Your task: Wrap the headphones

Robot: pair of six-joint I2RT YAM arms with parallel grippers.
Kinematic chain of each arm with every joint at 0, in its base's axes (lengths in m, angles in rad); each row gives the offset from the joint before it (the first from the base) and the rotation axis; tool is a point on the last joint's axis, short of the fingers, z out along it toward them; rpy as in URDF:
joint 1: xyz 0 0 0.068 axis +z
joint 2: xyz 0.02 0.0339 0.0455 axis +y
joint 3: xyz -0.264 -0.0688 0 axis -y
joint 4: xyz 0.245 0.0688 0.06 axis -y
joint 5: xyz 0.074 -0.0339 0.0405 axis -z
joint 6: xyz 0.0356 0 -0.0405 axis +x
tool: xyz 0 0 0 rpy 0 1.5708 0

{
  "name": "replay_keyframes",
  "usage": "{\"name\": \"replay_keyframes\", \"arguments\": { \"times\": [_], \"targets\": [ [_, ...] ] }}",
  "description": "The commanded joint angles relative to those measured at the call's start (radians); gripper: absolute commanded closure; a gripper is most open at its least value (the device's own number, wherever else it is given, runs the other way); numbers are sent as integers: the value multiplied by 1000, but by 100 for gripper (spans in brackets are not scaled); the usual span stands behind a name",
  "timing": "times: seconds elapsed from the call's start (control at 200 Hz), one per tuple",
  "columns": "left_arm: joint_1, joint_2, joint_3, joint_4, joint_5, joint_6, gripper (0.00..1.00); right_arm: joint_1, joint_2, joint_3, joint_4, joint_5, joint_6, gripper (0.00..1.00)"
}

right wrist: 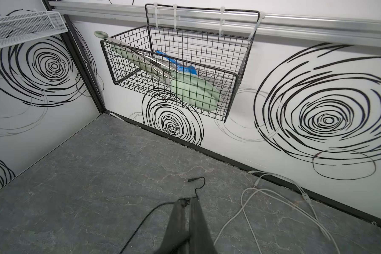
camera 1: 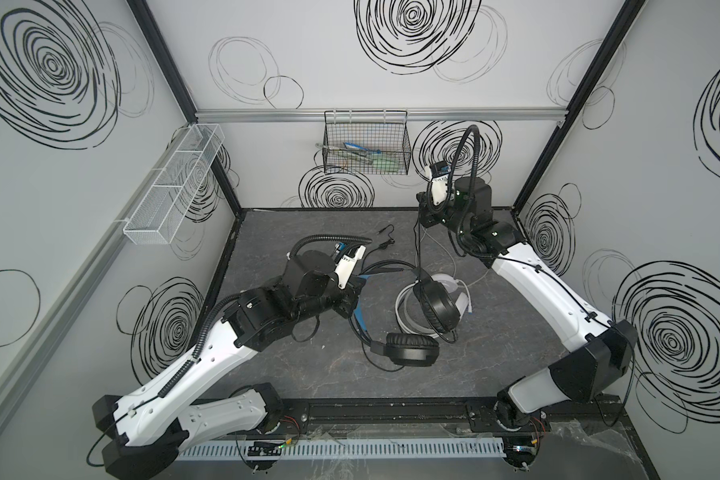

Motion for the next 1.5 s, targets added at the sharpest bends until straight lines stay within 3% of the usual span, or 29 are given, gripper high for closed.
{"name": "replay_keyframes", "arguments": {
  "times": [0.0,0.185,0.495,0.705,1.081,1.491],
  "targets": [
    [-25,-8,63,117,149,41,100,-15,-23,-6,43,-15,9,100],
    [-25,1,92,174,213,7,100,10,-17,-19,69,-78,4,100],
    [-21,1,173,210,227,-33,100,5,-18,-49,107,-123,40,96],
    [-7,-1,222,250,212,-57,100,7,-42,-101,194,-248,40,93],
    [12,28,280,449,125,-154,100,27,-61,-197,388,-514,91,80],
    [9,84,401,385,-6,-128,100,32,-19,-232,482,-570,183,76]
  ]
}}
